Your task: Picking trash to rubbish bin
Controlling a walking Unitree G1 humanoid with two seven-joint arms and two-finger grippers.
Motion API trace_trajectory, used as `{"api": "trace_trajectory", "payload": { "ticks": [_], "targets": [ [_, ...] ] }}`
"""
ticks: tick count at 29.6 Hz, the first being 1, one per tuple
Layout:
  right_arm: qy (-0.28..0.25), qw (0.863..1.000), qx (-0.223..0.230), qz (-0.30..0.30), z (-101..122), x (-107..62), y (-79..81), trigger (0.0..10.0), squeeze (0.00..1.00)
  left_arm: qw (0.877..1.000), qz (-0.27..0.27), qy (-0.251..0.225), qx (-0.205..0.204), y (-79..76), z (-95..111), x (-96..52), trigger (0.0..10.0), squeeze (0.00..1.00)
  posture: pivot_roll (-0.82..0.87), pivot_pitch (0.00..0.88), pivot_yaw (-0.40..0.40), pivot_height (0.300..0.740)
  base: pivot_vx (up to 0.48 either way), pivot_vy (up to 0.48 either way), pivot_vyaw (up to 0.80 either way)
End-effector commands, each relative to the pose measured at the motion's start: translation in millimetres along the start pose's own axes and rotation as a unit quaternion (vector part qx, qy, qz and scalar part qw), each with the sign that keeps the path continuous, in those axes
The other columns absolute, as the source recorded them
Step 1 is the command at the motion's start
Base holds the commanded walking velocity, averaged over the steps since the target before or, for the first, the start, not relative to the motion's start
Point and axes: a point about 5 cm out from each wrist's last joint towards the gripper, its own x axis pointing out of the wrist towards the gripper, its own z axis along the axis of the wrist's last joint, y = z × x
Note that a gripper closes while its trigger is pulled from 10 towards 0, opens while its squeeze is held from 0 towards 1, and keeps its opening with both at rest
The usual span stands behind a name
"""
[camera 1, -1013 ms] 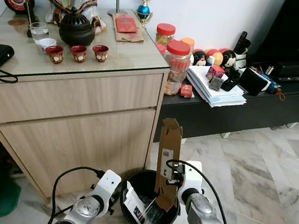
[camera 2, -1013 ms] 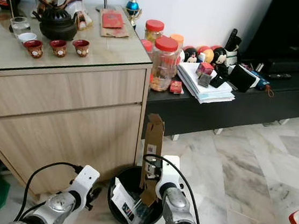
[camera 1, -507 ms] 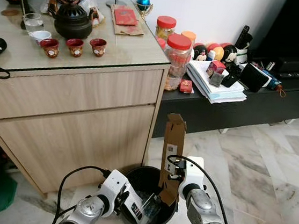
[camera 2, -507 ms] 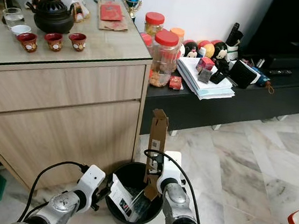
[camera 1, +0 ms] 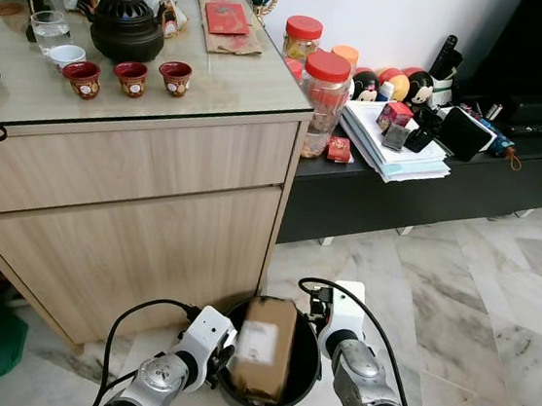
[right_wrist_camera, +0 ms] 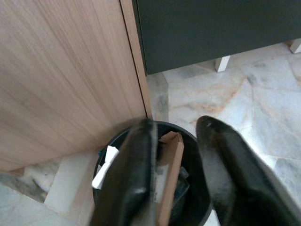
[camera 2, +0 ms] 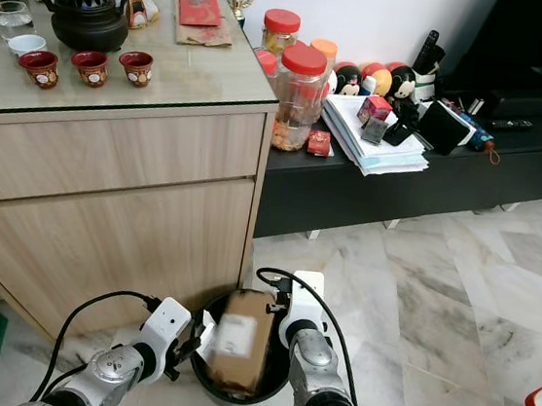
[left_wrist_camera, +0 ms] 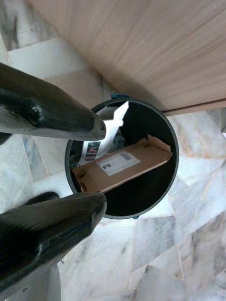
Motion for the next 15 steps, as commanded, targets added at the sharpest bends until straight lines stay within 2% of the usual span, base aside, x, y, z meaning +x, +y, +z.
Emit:
{"api": "trace_trajectory", "payload": {
  "ticks": [1, 2, 5, 8, 9, 15],
  "targets": [
    [0.001, 1.0, 0.0, -0.008, -0.1, -0.4, -4.7, 10.0, 0.96, 1.0, -0.002, 0.0, -0.005, -1.0, -0.3, 0.1, 10.0, 0.0, -0.03, 0.088, -0.102, 0.74, 0.0, 0.0, 0.0],
    [0.004, 1.0, -0.002, -0.008, -1.8, -1.1, -6.2, 10.0, 0.0, 1.0, 0.002, 0.002, -0.004, 0.0, -0.5, 0.1, 10.0, 0.0, -0.03, 0.088, -0.101, 0.74, 0.0, 0.0, 0.0],
    [0.011, 1.0, -0.002, -0.009, -6.4, -3.0, -10.1, 10.0, 0.0, 1.0, 0.024, 0.011, -0.002, 5.7, -2.0, -1.0, 10.0, 0.0, -0.03, 0.084, -0.097, 0.74, 0.0, 0.0, 0.0],
    [0.024, 1.0, 0.0, -0.015, -17.4, -8.2, -19.1, 10.0, 0.0, 0.994, 0.101, 0.028, -0.007, 24.4, -9.8, -7.9, 10.0, 0.0, -0.04, 0.082, -0.092, 0.74, 0.0, 0.0, 0.0],
    [0.037, 0.999, 0.0, -0.016, -27.8, -13.4, -25.4, 10.0, 0.0, 0.989, 0.141, 0.044, -0.017, 34.8, -18.8, -14.7, 10.0, 0.0, -0.04, 0.079, -0.089, 0.74, 0.0, 0.0, 0.0],
    [0.071, 0.997, -0.014, -0.026, -49.7, -24.8, -36.8, 10.0, 0.0, 0.978, 0.193, 0.073, -0.042, 46.8, -37.3, -27.6, 10.0, 0.0, -0.04, 0.073, -0.081, 0.74, 0.0, 0.0, 0.0]
  ]
}}
